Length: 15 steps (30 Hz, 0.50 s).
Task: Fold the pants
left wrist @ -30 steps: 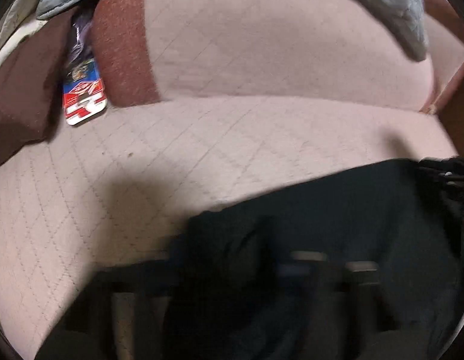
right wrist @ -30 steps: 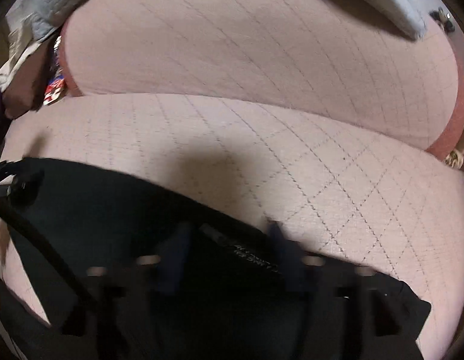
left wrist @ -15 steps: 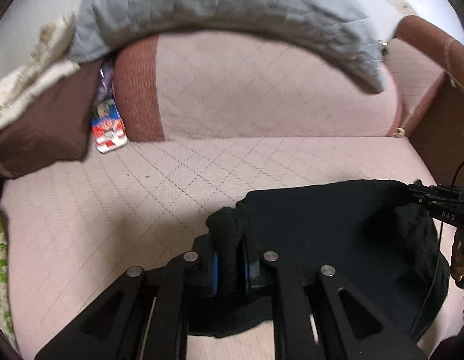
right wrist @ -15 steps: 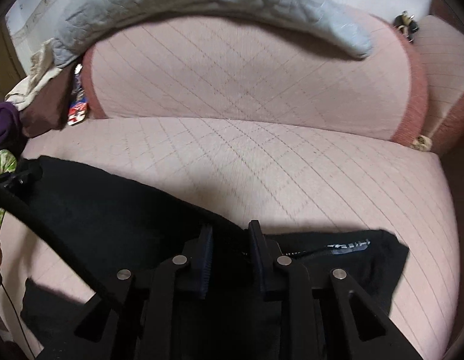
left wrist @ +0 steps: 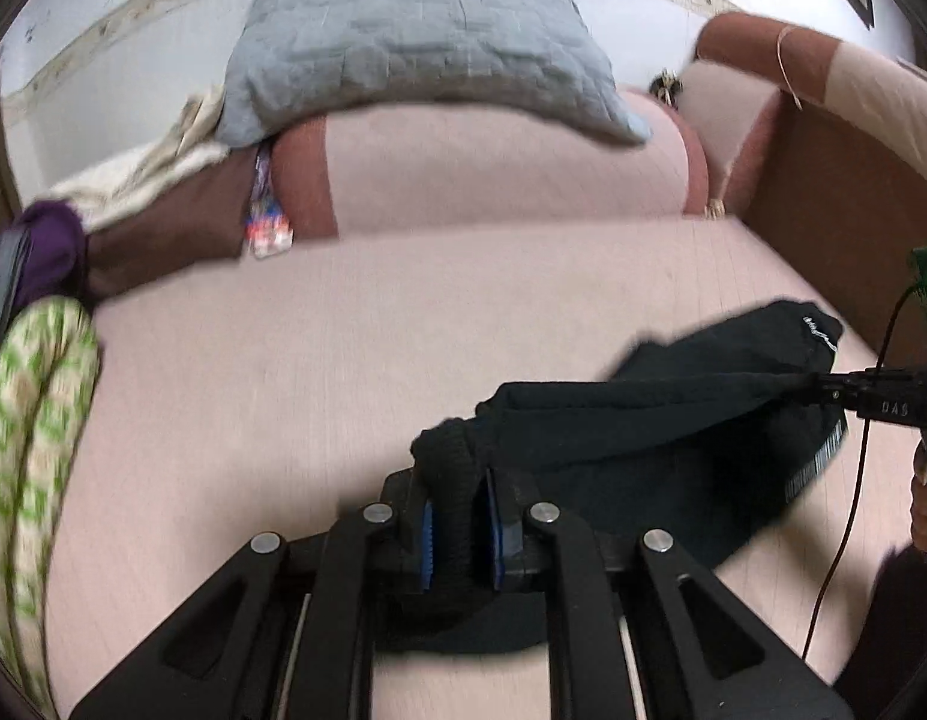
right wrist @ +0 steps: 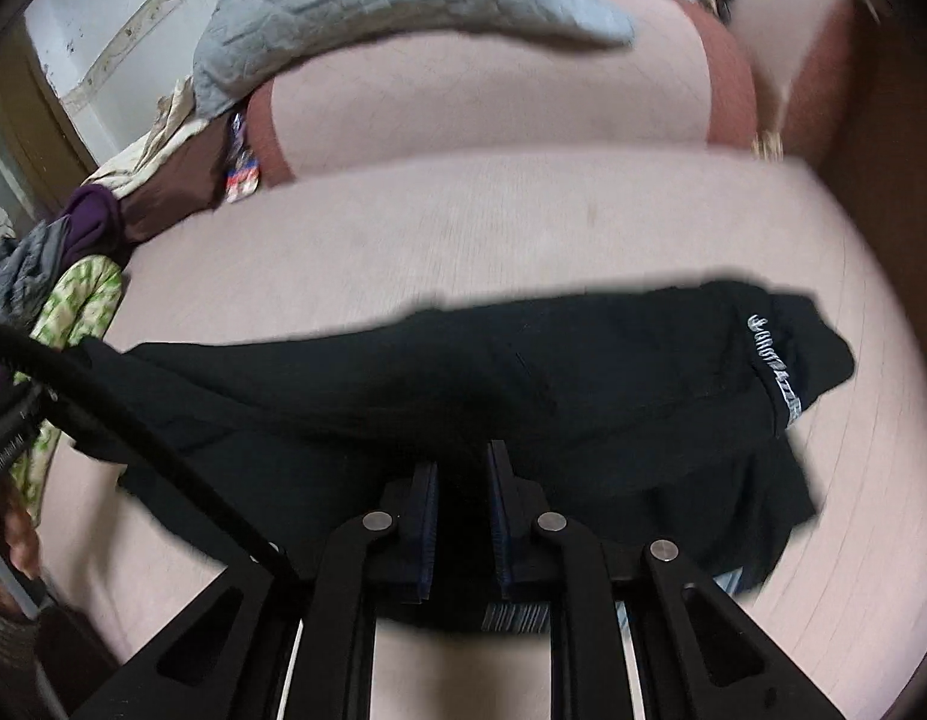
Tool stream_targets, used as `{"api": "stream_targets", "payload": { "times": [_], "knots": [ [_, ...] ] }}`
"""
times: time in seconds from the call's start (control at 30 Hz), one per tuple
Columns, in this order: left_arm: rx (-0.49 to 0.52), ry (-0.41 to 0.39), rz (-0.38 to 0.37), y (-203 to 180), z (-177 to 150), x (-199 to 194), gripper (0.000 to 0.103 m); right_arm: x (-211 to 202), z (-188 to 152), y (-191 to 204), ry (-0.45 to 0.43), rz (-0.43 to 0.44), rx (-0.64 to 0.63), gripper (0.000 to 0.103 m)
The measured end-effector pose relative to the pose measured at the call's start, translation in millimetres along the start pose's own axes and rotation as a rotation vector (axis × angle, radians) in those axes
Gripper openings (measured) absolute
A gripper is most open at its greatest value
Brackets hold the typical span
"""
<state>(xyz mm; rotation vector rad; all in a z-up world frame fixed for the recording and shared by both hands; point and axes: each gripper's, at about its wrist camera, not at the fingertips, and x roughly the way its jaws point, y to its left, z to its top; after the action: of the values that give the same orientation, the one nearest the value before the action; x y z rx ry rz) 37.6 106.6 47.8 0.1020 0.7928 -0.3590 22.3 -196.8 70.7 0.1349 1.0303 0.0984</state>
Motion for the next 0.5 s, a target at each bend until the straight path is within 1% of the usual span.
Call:
{"api": "stream_targets", "payload": {
  "times": [0.03, 0.07, 0.1, 0.13, 0.17, 0.2, 0.27, 0.3, 0.33, 0.37, 0.4, 0.43, 0.47, 0.5],
  "knots": [
    [0.001, 0.031, 0.009, -1.0, -16.1, -2.2, 0.018, 1.5, -19.3, -1.0, 0.025, 0.01, 0.016, 0.016],
    [0.0, 0.08, 0.019, -0.1, -36.6, -3.6, 0.018, 3.3, -30.4, -1.5, 0.043, 0.015, 0.025, 0.018],
    [-0.006, 0.098, 0.015, 0.4, -45.4, -5.3, 0.019, 5.6, -40.7, -1.8, 0.061, 0.018, 0.036, 0.021],
    [-0.022, 0.121, -0.001, 3.9, -58.3, -9.6, 0.024, 8.2, -55.0, -2.8, 0.085, 0.023, 0.055, 0.022],
    [-0.045, 0.144, -0.022, 9.0, -69.6, -15.9, 0.026, 9.8, -62.3, -3.6, 0.101, 0.031, 0.066, 0.023],
    [-0.059, 0.153, -0.032, 12.5, -76.2, -22.2, 0.031, 11.1, -68.2, -4.3, 0.118, 0.041, 0.078, 0.027],
    [-0.095, 0.13, -0.041, 22.8, -84.4, -41.5, 0.037, 8.8, -77.5, -4.2, 0.121, 0.059, 0.091, 0.047],
    [-0.113, 0.121, -0.036, 26.9, -86.0, -47.9, 0.045, 6.4, -79.5, -3.5, 0.11, 0.056, 0.088, 0.05],
    [-0.156, 0.109, -0.031, 35.7, -85.4, -54.8, 0.054, 2.9, -81.4, -2.2, 0.094, 0.048, 0.082, 0.055],
    [-0.191, 0.107, -0.038, 42.1, -84.9, -56.7, 0.06, -0.5, -82.1, -2.7, 0.079, 0.045, 0.076, 0.056],
    [-0.258, 0.112, -0.058, 52.8, -83.9, -55.8, 0.067, -2.4, -81.6, -2.6, 0.066, 0.044, 0.074, 0.056],
    [-0.301, 0.121, -0.07, 58.3, -83.4, -53.1, 0.068, -4.7, -81.2, -2.8, 0.049, 0.042, 0.075, 0.056],
    [-0.383, 0.145, -0.105, 68.5, -83.3, -45.9, 0.068, -5.5, -81.0, -2.8, 0.039, 0.042, 0.076, 0.056],
    [-0.439, 0.166, -0.14, 76.0, -84.0, -38.7, 0.068, -6.1, -80.3, -3.4, 0.031, 0.045, 0.079, 0.057]
  ]
}}
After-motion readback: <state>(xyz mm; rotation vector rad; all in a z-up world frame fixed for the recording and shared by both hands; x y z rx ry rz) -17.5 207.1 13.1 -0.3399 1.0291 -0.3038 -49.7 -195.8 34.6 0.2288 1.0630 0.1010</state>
